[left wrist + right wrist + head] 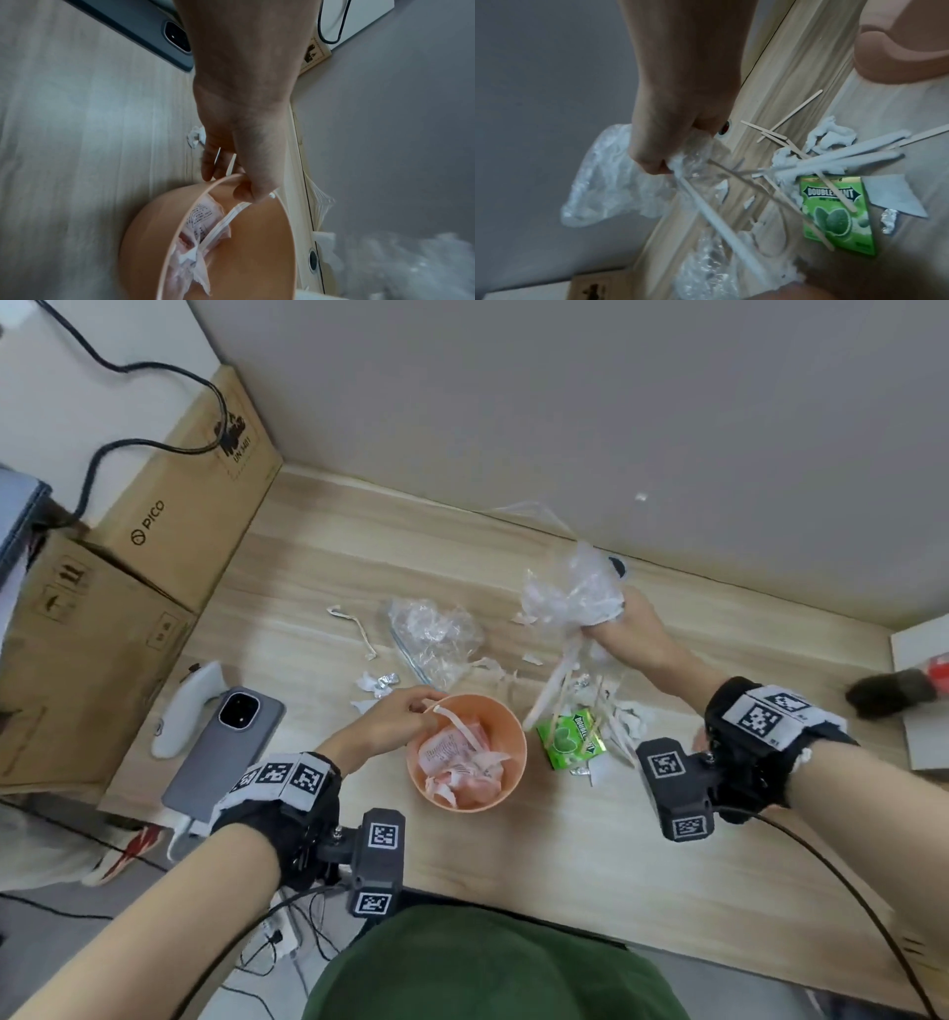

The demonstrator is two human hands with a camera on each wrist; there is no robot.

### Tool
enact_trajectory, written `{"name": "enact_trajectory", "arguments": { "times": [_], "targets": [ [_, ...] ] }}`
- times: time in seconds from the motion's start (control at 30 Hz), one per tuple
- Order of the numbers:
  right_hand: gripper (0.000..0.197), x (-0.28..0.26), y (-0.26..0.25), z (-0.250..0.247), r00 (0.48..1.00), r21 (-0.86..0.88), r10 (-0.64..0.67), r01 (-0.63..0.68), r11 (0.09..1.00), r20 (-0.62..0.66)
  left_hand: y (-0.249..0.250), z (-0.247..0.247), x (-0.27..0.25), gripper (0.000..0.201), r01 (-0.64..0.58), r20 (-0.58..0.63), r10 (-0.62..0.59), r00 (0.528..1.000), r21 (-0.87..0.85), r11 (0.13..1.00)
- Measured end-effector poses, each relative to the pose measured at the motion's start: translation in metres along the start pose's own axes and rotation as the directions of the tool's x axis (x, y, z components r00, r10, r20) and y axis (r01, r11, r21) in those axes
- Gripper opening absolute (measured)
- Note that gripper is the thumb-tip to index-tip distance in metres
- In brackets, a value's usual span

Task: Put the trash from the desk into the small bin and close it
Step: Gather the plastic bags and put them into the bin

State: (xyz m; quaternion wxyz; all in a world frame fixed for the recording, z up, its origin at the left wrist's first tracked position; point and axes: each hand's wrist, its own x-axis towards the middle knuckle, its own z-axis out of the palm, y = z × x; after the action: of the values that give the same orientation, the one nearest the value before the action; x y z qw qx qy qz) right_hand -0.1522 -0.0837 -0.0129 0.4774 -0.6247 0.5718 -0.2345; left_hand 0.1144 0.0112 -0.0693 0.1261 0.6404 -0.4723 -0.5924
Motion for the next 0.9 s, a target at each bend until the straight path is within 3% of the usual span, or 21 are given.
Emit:
{"name": "enact_trajectory", "arguments": {
  "times": [0.1,0.2,0.37,0.6,0.73,0.83,0.9],
  "targets": [
    [0.025,-0.014,-0.021,-0.005,0.993,0.155,-0.002,0.019,0.988,-0.114,0.007,0.008,0.006,0.026,-0.004,0.002,0.004,1.0,0.009,1.0],
    [0.023,-0.027,-0.037,-0.002,0.991,0.217,-0.06,0.084,0.972,-0.118,0.013,0.016,0.009,0.025,-0.014,0.016,0.014,1.0,0.008,1.0],
    [0.012,-0.04,-0.054,0.016,0.971,0.081,-0.238,0.238,0.968,-0.007,0.015,0.025,0.012,0.027,-0.02,0.039,0.019,0.999,0.019,1.0],
    [0.01,-0.039,-0.078,0.019,0.908,0.024,-0.419,0.419,0.908,-0.021,0.013,0.028,0.014,0.028,-0.015,0.032,0.015,0.999,-0.007,1.0],
    [0.025,-0.044,-0.082,0.016,0.899,0.071,-0.439,0.438,0.896,-0.011,0.011,0.029,0.014,0.029,-0.014,0.035,0.015,0.999,-0.027,1.0],
    [0.011,-0.046,-0.077,0.021,0.917,0.046,-0.398,0.396,0.917,0.032,0.011,0.029,0.014,0.028,-0.016,0.032,0.017,0.999,-0.027,0.999],
    [0.014,-0.047,-0.067,0.03,0.937,0.029,-0.335,0.333,0.942,0.1,0.009,0.027,0.014,0.027,-0.02,0.042,0.021,0.999,-0.025,0.999]
  ]
}}
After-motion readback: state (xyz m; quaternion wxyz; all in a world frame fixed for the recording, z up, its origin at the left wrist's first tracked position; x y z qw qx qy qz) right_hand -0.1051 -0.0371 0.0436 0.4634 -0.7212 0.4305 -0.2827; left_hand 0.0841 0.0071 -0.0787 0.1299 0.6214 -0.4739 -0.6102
